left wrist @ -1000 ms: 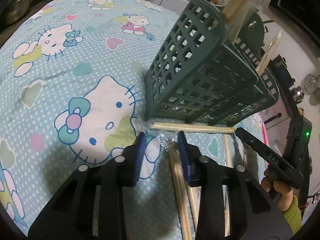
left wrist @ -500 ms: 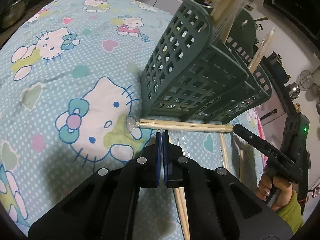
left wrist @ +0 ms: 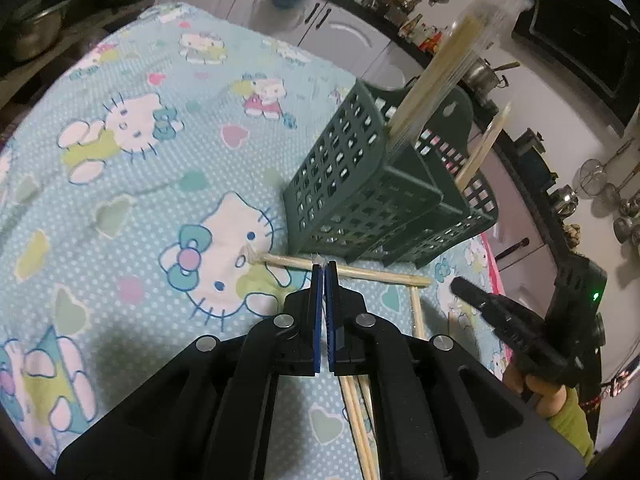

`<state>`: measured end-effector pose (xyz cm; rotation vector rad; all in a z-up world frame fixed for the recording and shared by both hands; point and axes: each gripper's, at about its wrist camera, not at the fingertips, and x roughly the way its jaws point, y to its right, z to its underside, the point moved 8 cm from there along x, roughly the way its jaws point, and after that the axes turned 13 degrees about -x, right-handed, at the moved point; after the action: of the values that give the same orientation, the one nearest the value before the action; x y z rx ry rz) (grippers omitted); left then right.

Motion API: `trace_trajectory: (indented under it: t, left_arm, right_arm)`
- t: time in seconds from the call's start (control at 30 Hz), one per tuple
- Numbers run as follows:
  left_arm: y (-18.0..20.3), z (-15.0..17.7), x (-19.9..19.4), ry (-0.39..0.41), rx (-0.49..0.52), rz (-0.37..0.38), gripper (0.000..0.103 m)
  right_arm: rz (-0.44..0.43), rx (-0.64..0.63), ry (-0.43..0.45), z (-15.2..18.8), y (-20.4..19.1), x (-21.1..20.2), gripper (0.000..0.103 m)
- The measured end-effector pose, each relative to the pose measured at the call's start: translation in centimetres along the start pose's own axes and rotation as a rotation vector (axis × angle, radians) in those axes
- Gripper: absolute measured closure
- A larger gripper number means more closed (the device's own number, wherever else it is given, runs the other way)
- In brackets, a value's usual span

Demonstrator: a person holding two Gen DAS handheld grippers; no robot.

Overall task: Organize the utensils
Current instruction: 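Close the right tool on another wrapped chopstick while the left tool lifts its chopstick, then carry both held chopsticks over the green caddy and lower them into its slots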

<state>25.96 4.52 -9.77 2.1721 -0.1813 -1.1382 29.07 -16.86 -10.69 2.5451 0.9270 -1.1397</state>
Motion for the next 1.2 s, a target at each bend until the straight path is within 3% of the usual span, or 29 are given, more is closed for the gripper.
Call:
trace_trajectory:
  t: [0.03,0.13,0.47,0.67,0.73,0.8,1.0,1.2]
  left_arm:
    - [0.0,-0.1,-0.4,0.006,0.002,0.003,0.103]
    - [-0.3,-0.3,-1.4,0.023,0.000,0.008,0.103]
    - [-0.5,-0.5,-3.6,0.051,-0.007,0.030,0.103]
    - [-0.3,-0.6,-4.3,0.060,-0.007,0.036,0.103]
    - [-0.2,-0.7,-4.5,0.063,-0.008,0.037,0.103]
    - [-0.2,-0.8,-4.7,0.067,-0.009,0.039,0.103]
    - [0.4,-1.1,-5.7,0.081,-0.007,0.056,0.103]
    - [2.4,-1.4,-6.8,0.097,0.025,0.091,0.103]
  right_arm:
    - [0.006,-0.037,-0.012,-0.2,-0.8,0.3,0.083]
    - [0.016,-0.114,-0.019,-0.7,-2.5,0.9,0.072]
    - [0.234,-0.604,-0.159,-0.2,-5.9,5.6,0.072]
    - [0.276,-0.753,-0.196,0.1,-6.5,7.0,0.075]
    - [0.269,-0.778,-0.200,0.1,-6.8,7.3,0.088]
    - [0.285,-0.822,-0.199,0.1,-7.5,7.6,0.090]
    - [0.215,-0.861,-0.099,0.4,-10.5,5.1,0.097]
    - [0.018,-0.665,0.001,0.4,-11.2,0.6,0.098]
